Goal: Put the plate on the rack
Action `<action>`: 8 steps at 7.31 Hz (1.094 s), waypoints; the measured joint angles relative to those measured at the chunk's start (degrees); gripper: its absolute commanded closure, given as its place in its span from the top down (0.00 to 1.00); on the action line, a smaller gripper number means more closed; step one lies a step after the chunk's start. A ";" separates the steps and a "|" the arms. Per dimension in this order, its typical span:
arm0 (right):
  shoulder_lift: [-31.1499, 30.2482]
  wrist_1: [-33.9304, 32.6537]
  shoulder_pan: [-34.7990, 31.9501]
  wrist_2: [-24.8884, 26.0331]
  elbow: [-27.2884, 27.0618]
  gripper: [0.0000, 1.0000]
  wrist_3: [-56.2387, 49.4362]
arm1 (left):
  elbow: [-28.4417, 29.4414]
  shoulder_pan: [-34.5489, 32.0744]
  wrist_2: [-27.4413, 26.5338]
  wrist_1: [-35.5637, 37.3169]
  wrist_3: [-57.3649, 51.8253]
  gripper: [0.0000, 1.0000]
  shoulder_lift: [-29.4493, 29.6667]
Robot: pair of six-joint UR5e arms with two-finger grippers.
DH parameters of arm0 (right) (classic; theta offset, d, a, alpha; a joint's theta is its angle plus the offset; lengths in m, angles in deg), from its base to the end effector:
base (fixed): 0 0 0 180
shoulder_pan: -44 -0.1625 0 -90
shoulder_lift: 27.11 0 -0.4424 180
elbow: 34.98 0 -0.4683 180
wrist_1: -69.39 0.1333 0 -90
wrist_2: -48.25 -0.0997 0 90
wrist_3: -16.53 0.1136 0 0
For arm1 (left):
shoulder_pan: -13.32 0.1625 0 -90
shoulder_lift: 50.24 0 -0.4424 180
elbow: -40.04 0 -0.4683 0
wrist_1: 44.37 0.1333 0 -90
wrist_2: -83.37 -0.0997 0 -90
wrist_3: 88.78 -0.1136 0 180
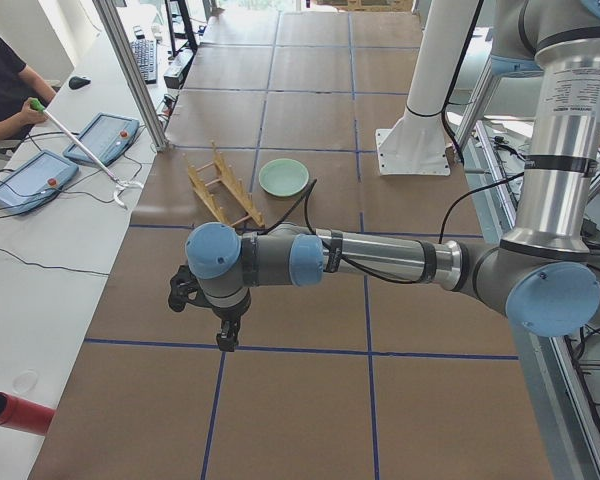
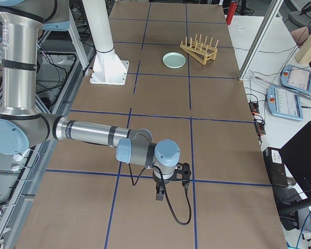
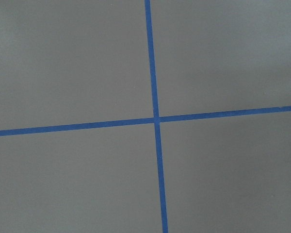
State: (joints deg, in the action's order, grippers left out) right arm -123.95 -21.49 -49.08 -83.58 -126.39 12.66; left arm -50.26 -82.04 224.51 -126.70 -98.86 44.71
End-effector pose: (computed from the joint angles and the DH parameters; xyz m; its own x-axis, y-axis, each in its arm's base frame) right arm 0.0845 -0.4995 0.7412 0.7420 0.0460 0.6688 -0.0033 0.9979 -0.0649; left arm -0.1008 -0.5943 0.6358 0.6283 0.0842 -0.7734 -0.0169 0.9954 0.0946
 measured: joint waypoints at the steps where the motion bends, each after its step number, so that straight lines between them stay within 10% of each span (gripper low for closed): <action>1: -0.01 0.00 0.00 0.00 0.00 1.00 0.00 | 0.48 0.09 0.56 -0.20 0.00 1.00 0.00; 8: 0.00 0.00 0.00 0.00 0.02 1.00 0.00 | 0.42 0.53 0.56 -8.72 -0.25 1.00 -2.85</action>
State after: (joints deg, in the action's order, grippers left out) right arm -123.95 -21.49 -49.08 -83.58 -126.37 12.66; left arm -49.84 -81.51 225.07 -135.41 -99.11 41.86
